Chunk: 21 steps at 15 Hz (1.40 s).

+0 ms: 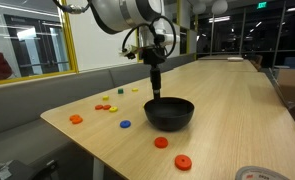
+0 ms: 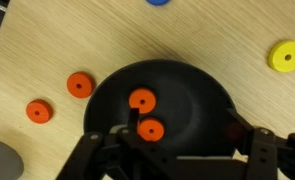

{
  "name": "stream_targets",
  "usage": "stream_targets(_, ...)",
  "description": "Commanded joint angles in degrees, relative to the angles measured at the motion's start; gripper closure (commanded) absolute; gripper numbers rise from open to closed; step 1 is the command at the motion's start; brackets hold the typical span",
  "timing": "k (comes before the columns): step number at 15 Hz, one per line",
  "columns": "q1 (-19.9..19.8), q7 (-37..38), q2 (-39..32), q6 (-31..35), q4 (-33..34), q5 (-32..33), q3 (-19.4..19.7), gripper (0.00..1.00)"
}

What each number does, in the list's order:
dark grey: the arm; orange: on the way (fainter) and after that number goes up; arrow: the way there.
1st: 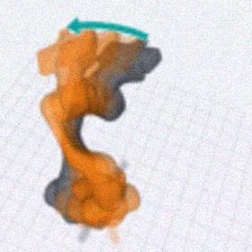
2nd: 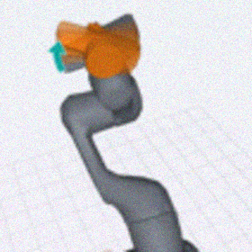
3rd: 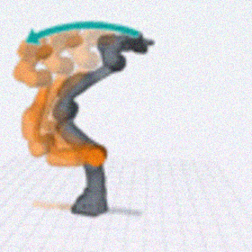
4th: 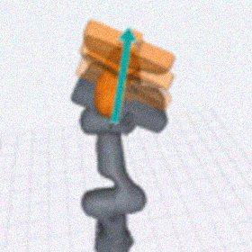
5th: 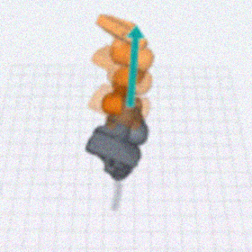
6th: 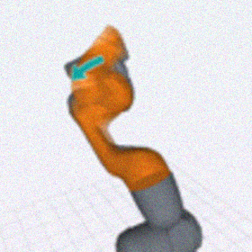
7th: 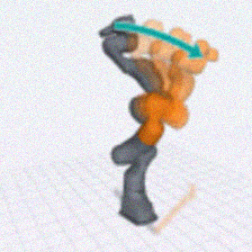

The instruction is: Pick up some of the objects on the table and put them in the bowl

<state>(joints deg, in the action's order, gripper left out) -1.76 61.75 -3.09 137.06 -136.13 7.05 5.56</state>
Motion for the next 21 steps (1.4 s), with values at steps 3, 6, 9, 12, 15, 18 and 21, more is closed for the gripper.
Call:
stream_targets(3,2.4,-3.9,-1.8,2.6,3.4,-2.0,-4.2,0.00)
stream_targets(6,3.9,-7.9,-3.9,3.6,6.3,-3.6,-6.2,0.00)
stream_targets(9,4.7,-12.0,-6.1,4.5,8.8,-5.6,-7.1,0.00)
stream_targets(12,4.6,-15.4,-8.5,5.7,10.5,-7.2,-6.7,0.00)
stream_targets(15,4.0,-18.5,-10.6,6.6,11.5,-9.3,-5.9,0.00)
stream_targets(18,3.3,-21.4,-12.3,6.9,12.2,-11.6,-5.3,0.00)
stream_targets(21,2.9,-24.0,-14.0,6.5,13.4,-13.5,-4.7,0.00)
